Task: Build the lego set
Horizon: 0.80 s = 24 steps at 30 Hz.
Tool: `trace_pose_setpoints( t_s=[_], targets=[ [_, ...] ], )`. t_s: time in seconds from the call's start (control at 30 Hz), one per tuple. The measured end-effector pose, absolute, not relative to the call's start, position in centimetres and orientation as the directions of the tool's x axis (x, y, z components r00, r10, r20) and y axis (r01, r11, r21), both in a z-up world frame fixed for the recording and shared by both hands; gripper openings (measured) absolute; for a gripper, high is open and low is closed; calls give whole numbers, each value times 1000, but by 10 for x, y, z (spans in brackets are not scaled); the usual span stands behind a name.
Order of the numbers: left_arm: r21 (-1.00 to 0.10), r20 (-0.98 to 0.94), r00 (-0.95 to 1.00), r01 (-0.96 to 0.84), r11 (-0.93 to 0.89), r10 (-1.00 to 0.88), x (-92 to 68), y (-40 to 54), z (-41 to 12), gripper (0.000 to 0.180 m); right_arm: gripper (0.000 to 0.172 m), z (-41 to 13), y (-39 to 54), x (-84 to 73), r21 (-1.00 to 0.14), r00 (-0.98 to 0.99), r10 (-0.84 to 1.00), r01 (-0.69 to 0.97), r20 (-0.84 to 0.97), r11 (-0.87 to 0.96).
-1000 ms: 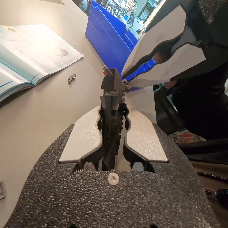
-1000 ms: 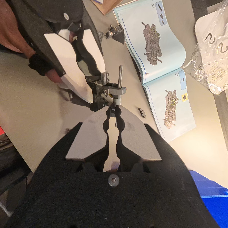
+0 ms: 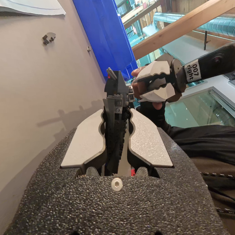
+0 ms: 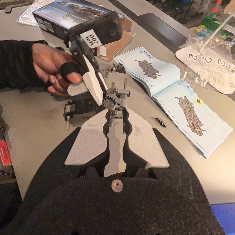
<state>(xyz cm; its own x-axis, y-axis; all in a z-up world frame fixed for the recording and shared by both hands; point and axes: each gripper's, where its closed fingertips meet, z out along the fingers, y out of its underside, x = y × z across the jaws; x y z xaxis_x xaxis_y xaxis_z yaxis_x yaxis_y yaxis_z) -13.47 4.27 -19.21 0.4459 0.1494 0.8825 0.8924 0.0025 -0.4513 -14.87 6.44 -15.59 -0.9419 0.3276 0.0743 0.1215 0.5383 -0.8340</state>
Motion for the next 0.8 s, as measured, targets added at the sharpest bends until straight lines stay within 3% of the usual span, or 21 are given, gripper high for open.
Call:
trace_pose_setpoints(
  t_s=[0.43, 0.67, 0.8],
  targets=[
    [-454, 876, 468, 882, -127, 118, -114, 52, -197, 34, 19, -172, 56, -138, -767, -987, 93, -41, 130, 640],
    [-467, 859, 489, 870, -161, 154, -113, 51, -202, 34, 10, -182, 55, -134, -709, -995, -6, -76, 100, 701],
    [-468, 858, 489, 870, -155, 157, -114, 50, -201, 34, 10, -183, 62, -129, -649, -999, -42, -29, -5, 760]
  ],
)
